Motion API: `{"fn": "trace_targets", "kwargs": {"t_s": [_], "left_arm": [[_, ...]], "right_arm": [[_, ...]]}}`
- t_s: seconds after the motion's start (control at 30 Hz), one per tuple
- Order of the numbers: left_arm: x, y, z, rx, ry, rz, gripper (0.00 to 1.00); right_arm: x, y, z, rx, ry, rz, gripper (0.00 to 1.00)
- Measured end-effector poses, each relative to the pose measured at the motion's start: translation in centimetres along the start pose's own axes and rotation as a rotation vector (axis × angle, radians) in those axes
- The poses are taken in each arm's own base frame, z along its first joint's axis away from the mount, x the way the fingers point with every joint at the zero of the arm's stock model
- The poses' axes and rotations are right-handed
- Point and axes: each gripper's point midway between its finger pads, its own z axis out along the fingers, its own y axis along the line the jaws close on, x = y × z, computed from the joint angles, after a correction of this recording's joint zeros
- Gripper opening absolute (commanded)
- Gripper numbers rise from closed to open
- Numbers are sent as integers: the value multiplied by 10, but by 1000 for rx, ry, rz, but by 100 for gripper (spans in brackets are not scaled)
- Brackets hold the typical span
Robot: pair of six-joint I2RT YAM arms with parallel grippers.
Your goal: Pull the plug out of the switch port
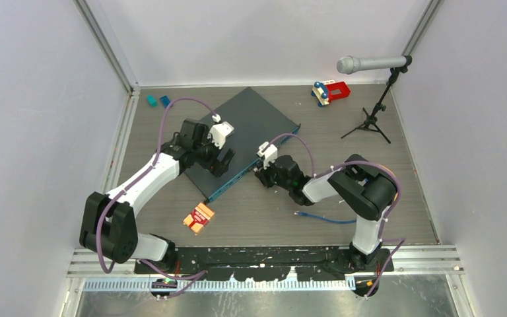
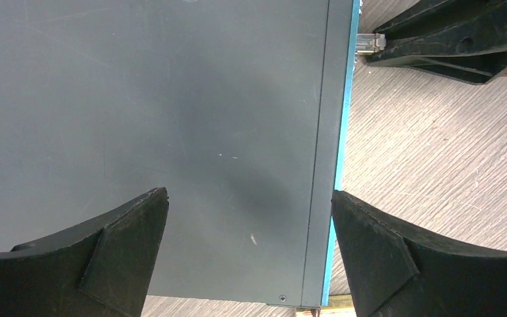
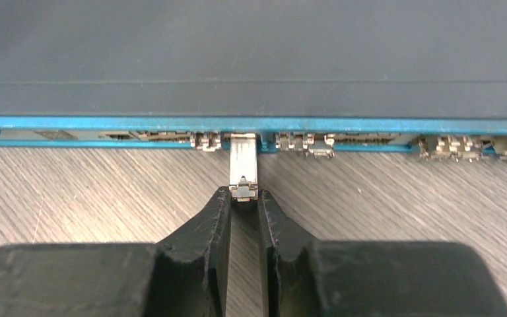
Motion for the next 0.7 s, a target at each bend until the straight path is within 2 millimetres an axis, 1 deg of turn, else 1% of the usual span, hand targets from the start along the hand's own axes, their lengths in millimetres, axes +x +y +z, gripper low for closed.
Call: {"fn": "trace_targets", "kwargs": {"t_s": [0.3,0.43,0.57,0.7], "left_arm": [[1,3,0,-14,5,16,97],[-1,7,-1,-29,8,33,97],[-4,11,0,-39,12,38,97],[-3,12,3,-36,27,44,97]], "right_arm": [[11,1,-22,7,46,50,0],[14,0,-30,11,78,52,3],[19,-1,-47,5,120,40,6],[17,2,-61,-13,139,22,10]]}}
